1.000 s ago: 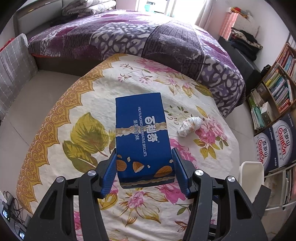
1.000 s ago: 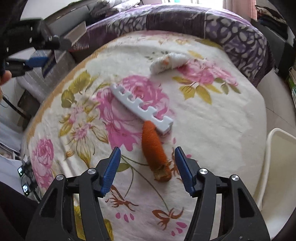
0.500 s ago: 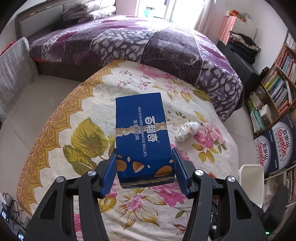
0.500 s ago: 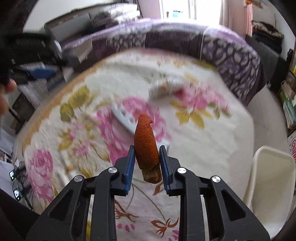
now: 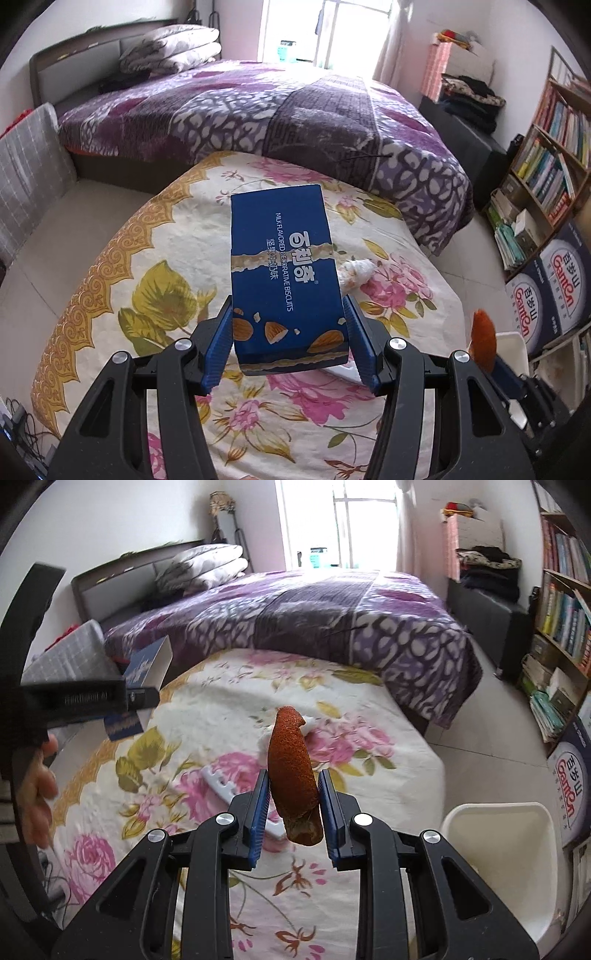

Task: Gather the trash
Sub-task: 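Carry the orange item into the basket and open right tool while left carries the blue box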

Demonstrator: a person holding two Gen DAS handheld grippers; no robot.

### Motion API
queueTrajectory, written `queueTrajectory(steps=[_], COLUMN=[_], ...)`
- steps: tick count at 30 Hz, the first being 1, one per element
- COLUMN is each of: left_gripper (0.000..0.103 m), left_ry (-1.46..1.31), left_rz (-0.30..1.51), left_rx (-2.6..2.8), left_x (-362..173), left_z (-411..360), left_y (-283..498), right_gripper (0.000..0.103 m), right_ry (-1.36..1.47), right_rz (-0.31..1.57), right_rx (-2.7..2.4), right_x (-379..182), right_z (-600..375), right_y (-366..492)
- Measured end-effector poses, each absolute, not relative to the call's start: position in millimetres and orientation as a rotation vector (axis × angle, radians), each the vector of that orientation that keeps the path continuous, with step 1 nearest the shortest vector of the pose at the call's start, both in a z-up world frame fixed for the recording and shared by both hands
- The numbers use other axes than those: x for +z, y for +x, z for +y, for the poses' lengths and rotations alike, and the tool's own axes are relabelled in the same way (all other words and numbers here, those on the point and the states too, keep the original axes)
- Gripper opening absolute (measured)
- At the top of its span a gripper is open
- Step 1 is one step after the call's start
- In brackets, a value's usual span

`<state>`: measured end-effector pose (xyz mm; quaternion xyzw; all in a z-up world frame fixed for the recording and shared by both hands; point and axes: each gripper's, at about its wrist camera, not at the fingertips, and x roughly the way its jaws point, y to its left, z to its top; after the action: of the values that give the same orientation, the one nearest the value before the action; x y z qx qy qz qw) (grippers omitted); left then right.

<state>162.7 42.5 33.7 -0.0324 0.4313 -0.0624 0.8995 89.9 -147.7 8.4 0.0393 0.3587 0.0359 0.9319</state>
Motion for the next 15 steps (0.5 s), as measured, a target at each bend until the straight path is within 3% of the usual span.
queueTrajectory(steps=[15], left_gripper=[0.056], left_ry=[0.05], left_rz=[0.897], left_rx=[-0.254], left_x=[22.4], left_z=[-37.5], left_y=[142.2], right_gripper=[0.026], right_ry=[0.139], right_rz=[0.735], right_rx=[-0.047], right_x=[14.7], right_z=[-203.6], right_y=[71.9])
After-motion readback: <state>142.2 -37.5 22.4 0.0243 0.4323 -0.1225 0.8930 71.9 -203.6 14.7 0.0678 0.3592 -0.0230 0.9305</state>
